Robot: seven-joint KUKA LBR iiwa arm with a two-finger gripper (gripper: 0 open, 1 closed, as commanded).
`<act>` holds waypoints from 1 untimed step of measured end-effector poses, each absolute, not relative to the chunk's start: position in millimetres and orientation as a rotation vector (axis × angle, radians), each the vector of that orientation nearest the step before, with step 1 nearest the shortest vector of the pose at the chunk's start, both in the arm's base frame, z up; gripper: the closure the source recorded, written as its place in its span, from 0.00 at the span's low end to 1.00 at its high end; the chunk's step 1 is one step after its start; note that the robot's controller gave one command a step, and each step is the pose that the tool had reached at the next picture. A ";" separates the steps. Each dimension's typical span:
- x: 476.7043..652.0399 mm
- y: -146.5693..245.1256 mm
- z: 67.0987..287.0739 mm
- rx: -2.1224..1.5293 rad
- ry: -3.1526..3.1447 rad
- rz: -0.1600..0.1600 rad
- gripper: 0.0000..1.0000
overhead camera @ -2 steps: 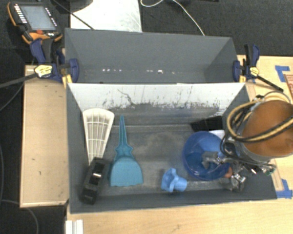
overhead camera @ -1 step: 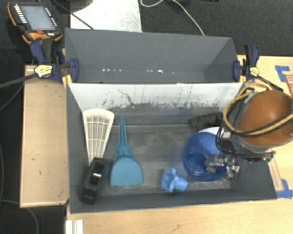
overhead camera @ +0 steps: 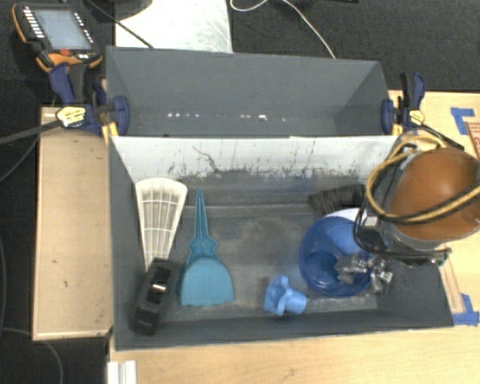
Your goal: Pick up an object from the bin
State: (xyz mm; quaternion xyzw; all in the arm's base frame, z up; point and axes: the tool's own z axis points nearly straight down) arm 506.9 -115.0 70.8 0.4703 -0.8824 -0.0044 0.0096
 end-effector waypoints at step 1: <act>505.4 -114.0 76.3 1.465 -2.757 -0.020 1.00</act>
Offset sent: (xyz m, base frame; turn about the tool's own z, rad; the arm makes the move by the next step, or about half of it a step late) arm -0.0001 0.0001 0.0582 0.0000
